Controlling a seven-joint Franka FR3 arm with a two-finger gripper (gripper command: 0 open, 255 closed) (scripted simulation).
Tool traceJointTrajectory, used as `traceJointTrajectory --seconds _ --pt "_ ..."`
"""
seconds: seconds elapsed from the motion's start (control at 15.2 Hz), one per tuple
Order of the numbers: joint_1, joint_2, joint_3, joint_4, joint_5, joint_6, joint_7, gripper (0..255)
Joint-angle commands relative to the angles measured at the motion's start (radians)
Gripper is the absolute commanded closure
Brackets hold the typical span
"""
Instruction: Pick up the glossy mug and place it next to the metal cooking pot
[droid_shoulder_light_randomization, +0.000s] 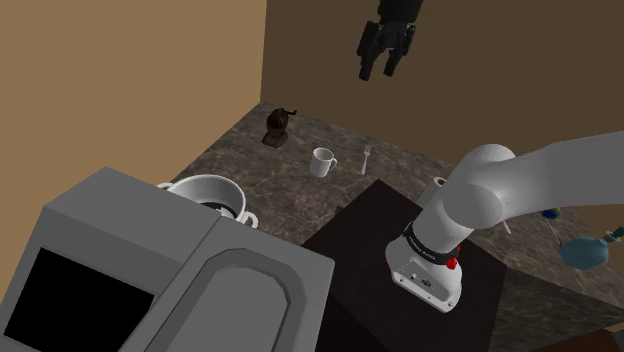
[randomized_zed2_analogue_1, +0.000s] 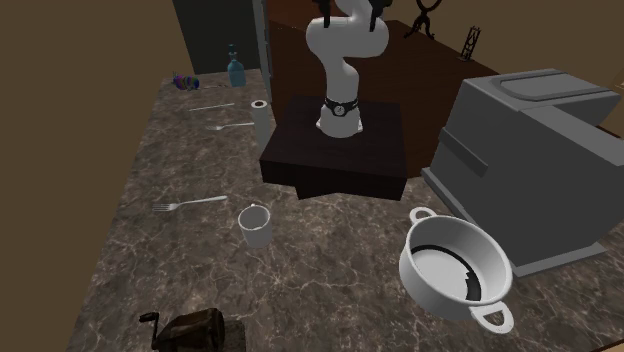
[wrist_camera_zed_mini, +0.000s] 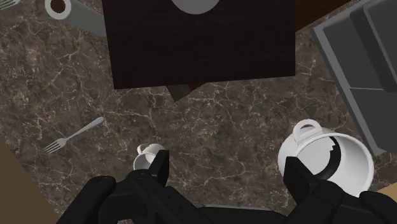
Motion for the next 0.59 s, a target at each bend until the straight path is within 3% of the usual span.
traceJointTrajectory --seconds 0.0,0.53 --pt "0.000 0.000 0.000 0.000 0.000 0.000 0.000 0" --pt "-0.021 0.067 -0.046 -0.203 -0.052 0.292 -0.075 0"
